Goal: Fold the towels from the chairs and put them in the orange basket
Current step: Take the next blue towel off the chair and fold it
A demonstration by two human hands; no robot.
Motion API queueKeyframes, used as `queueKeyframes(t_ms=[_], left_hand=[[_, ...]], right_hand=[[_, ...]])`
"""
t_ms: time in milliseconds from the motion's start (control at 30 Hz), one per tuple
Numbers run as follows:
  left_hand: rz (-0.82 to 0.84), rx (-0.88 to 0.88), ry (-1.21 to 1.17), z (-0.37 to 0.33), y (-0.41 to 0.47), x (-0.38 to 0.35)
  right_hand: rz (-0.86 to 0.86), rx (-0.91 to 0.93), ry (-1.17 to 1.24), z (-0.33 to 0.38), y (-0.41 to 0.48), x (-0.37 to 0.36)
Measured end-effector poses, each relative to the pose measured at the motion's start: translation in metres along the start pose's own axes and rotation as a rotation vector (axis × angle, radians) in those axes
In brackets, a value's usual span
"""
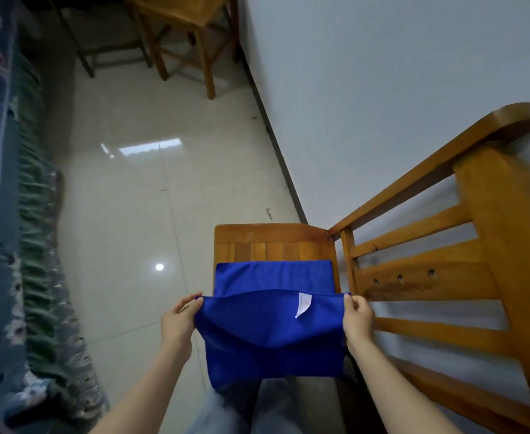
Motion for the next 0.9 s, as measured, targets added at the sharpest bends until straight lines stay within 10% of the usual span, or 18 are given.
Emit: queueKeyframes(t_ms=[900], left_hand=[[-0.111,-0.174,0.412,0.043,0.197,-0.071]], right_hand=[[-0.082,0.095,-0.422,-0.056,0.195,-0.109]])
Point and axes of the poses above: each hand's wrist, its own y-axis towards the middle knuckle, its own x-axis out of the back of the hand, z = x × y, the point moved 8 cm from there along y, towards the middle knuckle, and after that the axes turned 10 degrees about y, right-handed, at the moved point
